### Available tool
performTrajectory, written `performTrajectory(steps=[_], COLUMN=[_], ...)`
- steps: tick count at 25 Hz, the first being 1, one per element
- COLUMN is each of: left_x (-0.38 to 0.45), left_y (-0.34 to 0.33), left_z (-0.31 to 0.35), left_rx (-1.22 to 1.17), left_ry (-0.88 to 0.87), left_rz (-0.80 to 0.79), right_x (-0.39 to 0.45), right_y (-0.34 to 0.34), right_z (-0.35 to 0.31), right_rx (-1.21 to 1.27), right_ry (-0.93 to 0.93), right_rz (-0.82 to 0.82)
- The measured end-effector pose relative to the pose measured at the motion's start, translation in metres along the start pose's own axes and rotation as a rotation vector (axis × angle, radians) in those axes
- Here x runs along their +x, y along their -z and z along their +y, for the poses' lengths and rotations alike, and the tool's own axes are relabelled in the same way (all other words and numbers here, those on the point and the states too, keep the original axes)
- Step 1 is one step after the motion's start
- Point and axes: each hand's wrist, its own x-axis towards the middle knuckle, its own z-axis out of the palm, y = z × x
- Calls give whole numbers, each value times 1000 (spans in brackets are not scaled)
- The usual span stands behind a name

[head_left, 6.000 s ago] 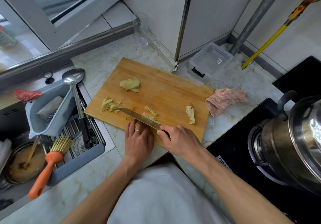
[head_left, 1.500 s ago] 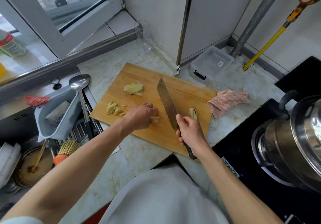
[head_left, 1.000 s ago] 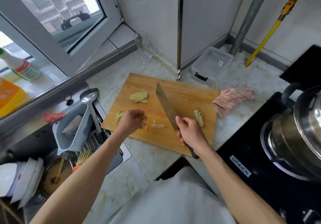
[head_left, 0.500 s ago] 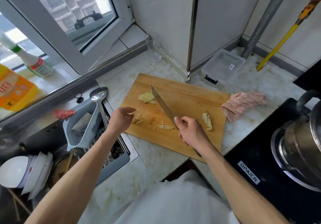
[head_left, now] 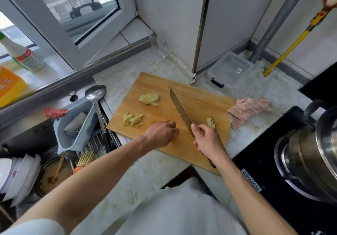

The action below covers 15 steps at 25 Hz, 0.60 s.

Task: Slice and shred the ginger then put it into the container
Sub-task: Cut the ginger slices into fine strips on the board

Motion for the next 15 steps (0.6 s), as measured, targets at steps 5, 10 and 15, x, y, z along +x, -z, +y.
performTrajectory(steps=[5,10,15], left_x=[-22,-34,-26], left_y=[6,25,5], left_z=[-53,-89,-41], left_rx=[91,148,90], left_ry=[-61,142,-73], left_rz=[-17,17,-63], right_x=[4,11,16], right_y=[-6,-21,-29], right_z=[-4,-10,-15], right_rx=[6,7,0], right_ry=[-14,-11,-16], right_rz=[-24,-44,-33])
